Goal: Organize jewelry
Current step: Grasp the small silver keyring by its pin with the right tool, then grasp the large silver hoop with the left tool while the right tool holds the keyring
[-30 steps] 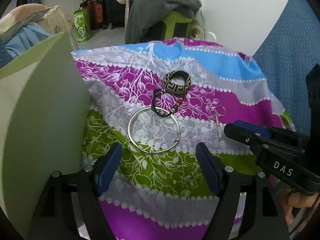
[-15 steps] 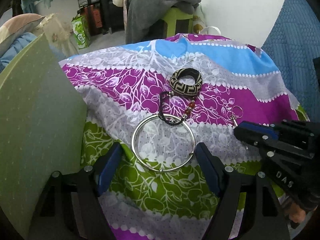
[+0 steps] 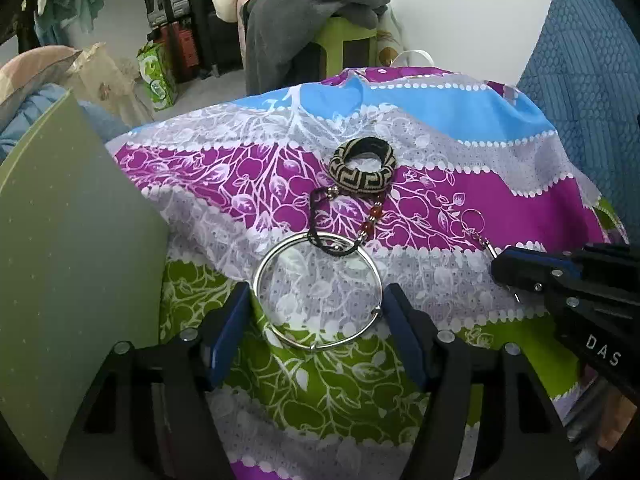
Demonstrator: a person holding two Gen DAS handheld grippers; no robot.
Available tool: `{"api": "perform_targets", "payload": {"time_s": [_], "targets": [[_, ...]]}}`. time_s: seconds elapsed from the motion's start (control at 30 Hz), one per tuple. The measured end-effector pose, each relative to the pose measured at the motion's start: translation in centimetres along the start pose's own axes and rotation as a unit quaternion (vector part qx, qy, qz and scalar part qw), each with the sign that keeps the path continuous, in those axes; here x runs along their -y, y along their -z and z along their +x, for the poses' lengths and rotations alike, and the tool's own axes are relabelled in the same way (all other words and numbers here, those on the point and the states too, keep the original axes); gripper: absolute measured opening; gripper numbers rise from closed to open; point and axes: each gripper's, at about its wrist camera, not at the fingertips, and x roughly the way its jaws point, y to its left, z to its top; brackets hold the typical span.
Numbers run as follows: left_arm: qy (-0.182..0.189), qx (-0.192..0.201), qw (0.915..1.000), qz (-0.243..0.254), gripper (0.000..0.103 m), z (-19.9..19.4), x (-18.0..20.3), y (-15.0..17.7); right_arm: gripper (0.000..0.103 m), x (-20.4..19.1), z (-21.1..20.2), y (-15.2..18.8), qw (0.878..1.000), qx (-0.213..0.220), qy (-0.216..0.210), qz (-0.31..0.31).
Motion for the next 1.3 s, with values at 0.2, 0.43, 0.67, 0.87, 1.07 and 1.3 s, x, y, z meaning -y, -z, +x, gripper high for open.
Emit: {"api": "perform_targets", "payload": {"time_s": [0.2, 0.43, 0.67, 0.87, 1.07, 1.3], "targets": [[0.017, -0.013, 0.999, -0.04, 0.065, -1.2, -1.6, 0.4, 0.004, -0.7, -0.5, 0.8, 1.0, -0.003, -0.002, 0.013], [0.025, -0.027, 0.9972, -0.065, 0.043, -2.2, -2.5, 2.2, 0.004, -2.3, -0.4, 2.4, 1.0, -0.017, -0.006, 0.012], [0.071, -0.015, 0.9955, -0.06, 0.032, -3.2, -2.0, 2.2, 0.004, -2.1, -1.1, 3.4, 1.0, -0.009, 0.0, 0.027], [0.079, -0.004, 0.9969, -0.003, 0.032, -3.1, -0.4, 0.9, 0.004, -0.9, -1.6, 3.2, 0.999, -0.002, -0.004, 0.047], [0.067, -0.024, 0.9964, 0.046, 0.032, -0.9, 0.6, 0.3, 0.004, -0.1, -1.5, 3.1, 0.998, -0.009, -0.012, 0.058], [0.053, -0.031, 0.9946, 0.084, 0.003, -0.1, 1.6, -0.5, 0.006, -0.4, -0.7, 3.3, 0.998, -0.029, -0.025, 0.054]]}}
